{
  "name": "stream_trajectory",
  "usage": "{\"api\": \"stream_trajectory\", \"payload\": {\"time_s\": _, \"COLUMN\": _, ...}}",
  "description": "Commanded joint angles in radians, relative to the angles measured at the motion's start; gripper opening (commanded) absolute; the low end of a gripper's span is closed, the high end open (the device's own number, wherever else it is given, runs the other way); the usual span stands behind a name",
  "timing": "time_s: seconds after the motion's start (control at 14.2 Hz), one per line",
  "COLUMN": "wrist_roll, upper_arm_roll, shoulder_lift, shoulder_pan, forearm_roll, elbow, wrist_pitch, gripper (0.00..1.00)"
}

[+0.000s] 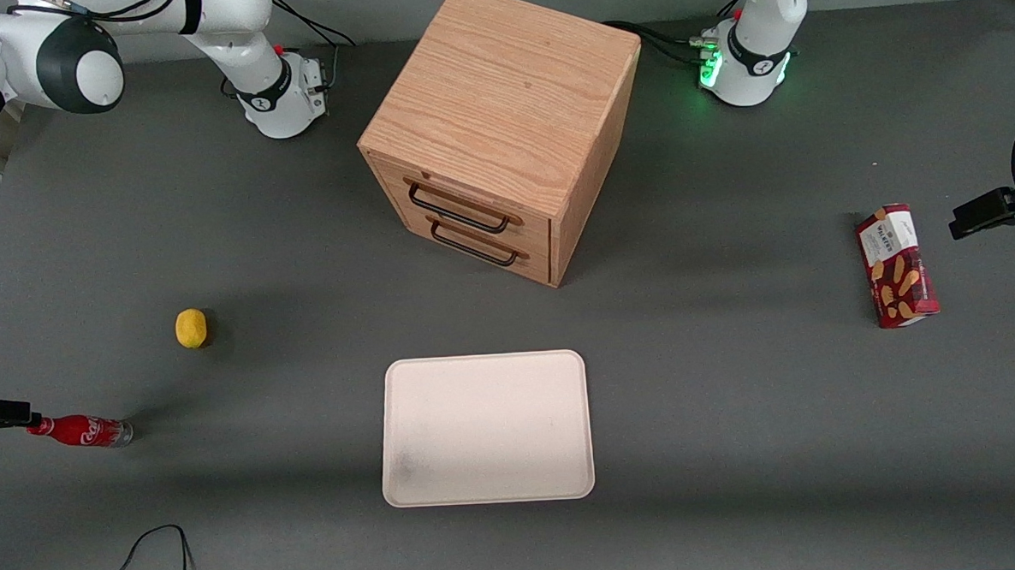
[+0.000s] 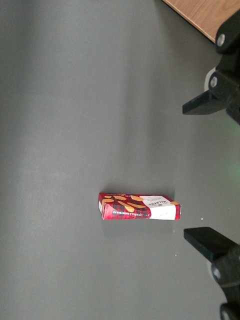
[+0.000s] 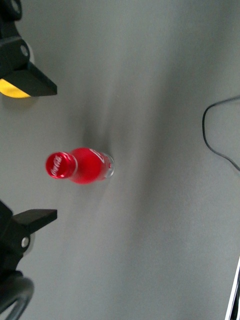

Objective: Place coke bottle on tray
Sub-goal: 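Lower the right gripper over the bottle neck and close it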

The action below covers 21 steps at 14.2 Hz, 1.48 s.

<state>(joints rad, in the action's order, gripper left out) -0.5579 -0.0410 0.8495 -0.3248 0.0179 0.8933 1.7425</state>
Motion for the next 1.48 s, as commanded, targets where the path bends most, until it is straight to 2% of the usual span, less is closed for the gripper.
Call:
{"api": "stream_trajectory", "payload": {"time_s": 0.0, "wrist_roll": -0.022, "upper_arm_roll": -0.005, "shoulder_lift": -0.007, "shoulder_pan": 0.006, "forearm_roll": -0.024, "elbow": 0.056, "wrist_pitch": 0.057, "gripper": 1.0}}
{"api": "stream_trajectory", "payload": {"time_s": 0.42, "wrist_roll": -0.031, "upper_arm_roll": -0.005, "shoulder_lift": 0.02, "shoulder_pan": 0.006, "forearm_roll": -0.024, "elbow": 0.088, "wrist_pitch": 0.124, "gripper": 1.0}}
{"api": "stream_trajectory", "payload": {"time_s": 1.06, "wrist_roll": -0.06, "upper_arm_roll": -0.005, "shoulder_lift": 0.023, "shoulder_pan": 0.006, "forearm_roll": -0.033, "elbow": 0.098, "wrist_pitch": 0.127, "gripper": 1.0}}
{"api": "stream_trajectory", "payload": {"time_s": 1.13, "wrist_roll": -0.059, "upper_arm_roll": -0.007, "shoulder_lift": 0.022, "shoulder_pan": 0.004, "forearm_roll": -0.036, "elbow": 0.098, "wrist_pitch": 0.126, "gripper": 0.95}}
{"api": "stream_trajectory", "payload": {"time_s": 1.41, "wrist_roll": -0.054, "upper_arm_roll": -0.007, "shoulder_lift": 0.017, "shoulder_pan": 0.006, "forearm_roll": -0.039, "elbow": 0.098, "wrist_pitch": 0.114, "gripper": 0.51}}
